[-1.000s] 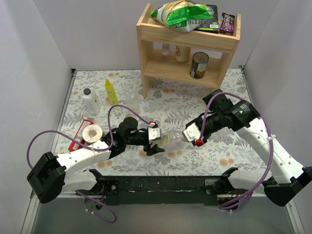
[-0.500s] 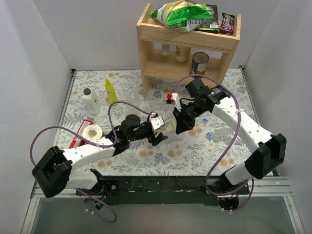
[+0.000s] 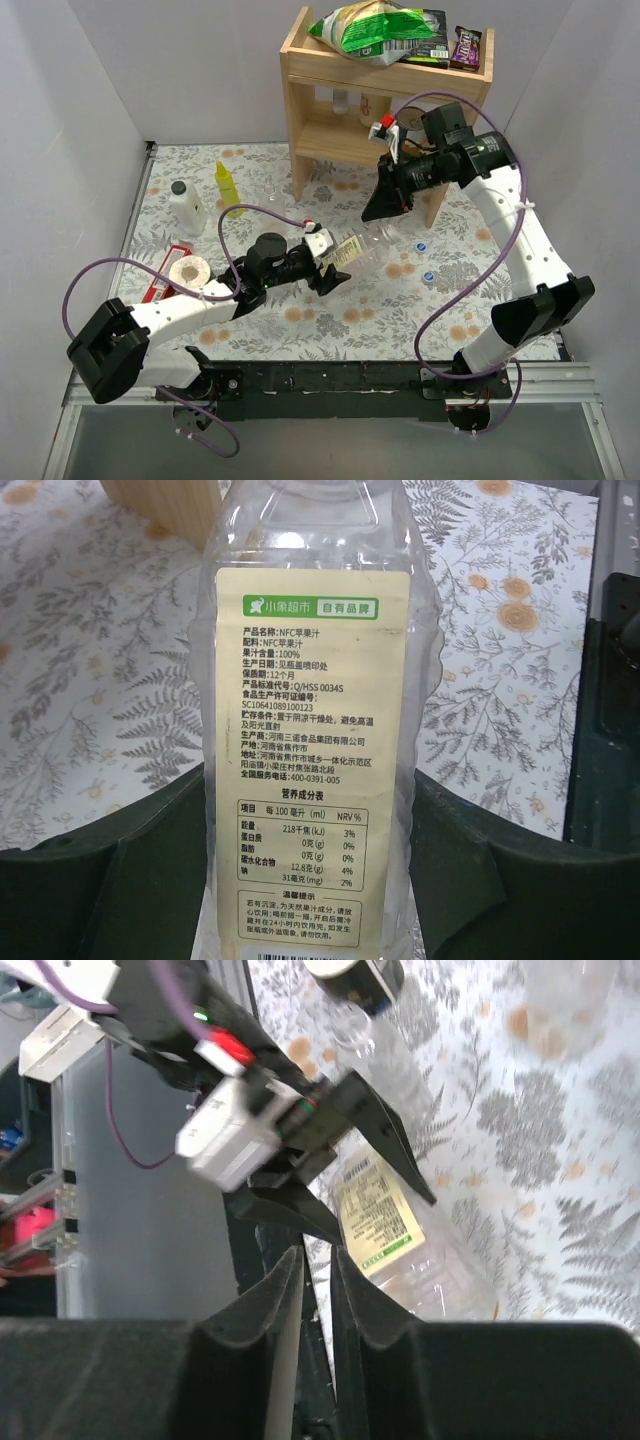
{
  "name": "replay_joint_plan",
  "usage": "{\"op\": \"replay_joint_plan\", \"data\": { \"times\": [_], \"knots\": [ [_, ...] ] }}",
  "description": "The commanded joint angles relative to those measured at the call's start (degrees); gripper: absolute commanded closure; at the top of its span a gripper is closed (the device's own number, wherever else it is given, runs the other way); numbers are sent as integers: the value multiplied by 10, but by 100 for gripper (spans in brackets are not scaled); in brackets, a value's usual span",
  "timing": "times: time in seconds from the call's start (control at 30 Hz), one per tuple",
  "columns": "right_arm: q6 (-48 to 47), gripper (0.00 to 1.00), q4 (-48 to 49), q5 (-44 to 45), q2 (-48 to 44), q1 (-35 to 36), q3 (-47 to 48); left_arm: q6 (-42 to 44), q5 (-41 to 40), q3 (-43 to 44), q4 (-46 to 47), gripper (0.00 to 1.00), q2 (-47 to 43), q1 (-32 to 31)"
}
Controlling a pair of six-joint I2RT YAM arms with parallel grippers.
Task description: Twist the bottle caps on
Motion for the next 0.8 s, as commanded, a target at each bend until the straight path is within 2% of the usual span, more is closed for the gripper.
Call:
{"op": "replay_joint_plan", "data": {
  "times": [0.0,0.07,0.13,0.2,0.23,0.33,0.47,0.57,0.77],
  "knots": [
    [-78,67,-44,-40,-32,-2,49,-42,35,-25,25,100,-13,-2],
    [-63,59,35,-1,-87,-9,3,-50,37,-32,34,100,-25,-2],
    [-26,46,106,71,-156,-17,-97,-51,44,-40,57,100,-36,-2],
    [-1,33,196,105,-215,-39,-185,-53,48,-39,69,100,-45,-2],
    [13,31,216,102,-228,-47,-209,-58,51,-36,74,100,-48,-2],
    [11,30,236,46,-242,-82,-244,-60,65,-23,64,100,-58,-2],
    [24,34,219,-44,-215,-106,-237,-53,84,-11,34,100,-72,-2],
    [24,36,206,-61,-201,-110,-235,-43,85,-13,15,100,-89,-2],
    [-28,34,166,-87,-205,-110,-247,-36,73,-8,-6,100,-107,-2]
  ]
}}
